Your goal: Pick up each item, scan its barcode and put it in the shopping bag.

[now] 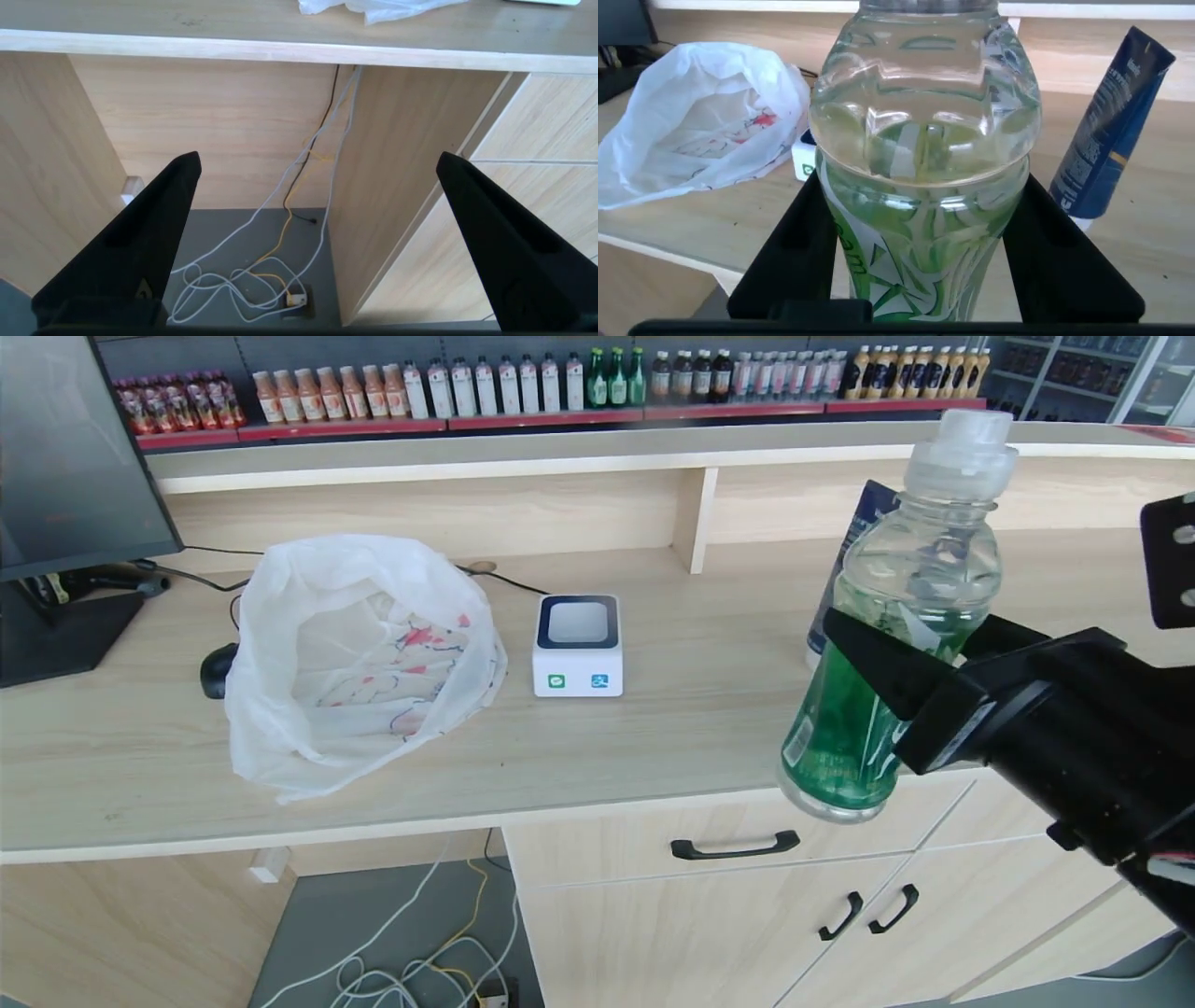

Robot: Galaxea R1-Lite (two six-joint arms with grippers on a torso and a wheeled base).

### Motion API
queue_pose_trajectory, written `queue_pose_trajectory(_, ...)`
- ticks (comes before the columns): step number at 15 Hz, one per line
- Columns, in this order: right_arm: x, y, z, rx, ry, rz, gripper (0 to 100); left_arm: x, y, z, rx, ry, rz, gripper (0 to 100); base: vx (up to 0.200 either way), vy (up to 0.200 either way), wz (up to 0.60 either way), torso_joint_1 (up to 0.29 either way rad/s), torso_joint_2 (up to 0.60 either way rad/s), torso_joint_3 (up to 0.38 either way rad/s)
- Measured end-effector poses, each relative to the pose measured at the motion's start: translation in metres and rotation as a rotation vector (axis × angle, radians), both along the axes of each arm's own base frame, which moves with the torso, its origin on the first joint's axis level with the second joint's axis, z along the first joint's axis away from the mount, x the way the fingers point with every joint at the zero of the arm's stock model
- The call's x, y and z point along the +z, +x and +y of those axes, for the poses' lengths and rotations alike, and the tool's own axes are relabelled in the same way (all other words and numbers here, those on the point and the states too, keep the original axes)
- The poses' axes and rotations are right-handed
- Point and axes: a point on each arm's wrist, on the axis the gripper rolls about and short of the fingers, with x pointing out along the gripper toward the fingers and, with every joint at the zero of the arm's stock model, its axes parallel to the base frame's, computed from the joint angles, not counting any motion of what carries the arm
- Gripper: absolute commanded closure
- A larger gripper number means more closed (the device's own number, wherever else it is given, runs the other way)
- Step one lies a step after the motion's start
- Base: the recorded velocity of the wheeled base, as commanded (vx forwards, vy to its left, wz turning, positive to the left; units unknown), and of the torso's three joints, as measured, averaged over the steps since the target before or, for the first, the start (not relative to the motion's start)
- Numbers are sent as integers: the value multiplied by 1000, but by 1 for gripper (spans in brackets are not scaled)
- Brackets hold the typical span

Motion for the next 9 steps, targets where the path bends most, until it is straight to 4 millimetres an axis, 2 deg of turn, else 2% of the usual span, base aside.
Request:
queue_pose_trajectory(4,-7,-31,-18,70,40,8,100,0,0,0,0,0,0,0,0,0,0,0,0,0)
queue_pose_trajectory(6,-2,-35,-22,116,148,34,100,0,0,0,0,0,0,0,0,0,0,0,0,0)
queue_pose_trajectory(9,4,-39,-22,258,202,35,100,0,0,0,0,0,0,0,0,0,0,0,0,0)
